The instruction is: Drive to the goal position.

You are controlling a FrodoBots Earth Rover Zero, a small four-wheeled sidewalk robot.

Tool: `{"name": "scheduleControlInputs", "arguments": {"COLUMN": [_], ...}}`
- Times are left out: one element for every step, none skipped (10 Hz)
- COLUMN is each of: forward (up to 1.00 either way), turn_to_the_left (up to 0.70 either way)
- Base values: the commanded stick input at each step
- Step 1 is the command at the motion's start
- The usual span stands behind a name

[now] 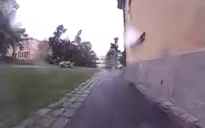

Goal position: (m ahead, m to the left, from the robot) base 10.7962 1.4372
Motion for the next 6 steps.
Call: {"name": "scheduleControlInputs", "arguments": {"forward": [0.70, 0.70, 0.70, 0.70, 0.70, 0.70], "turn_to_the_left": [0.00, 0.00, 0.00, 0.00, 0.00, -0.03]}}
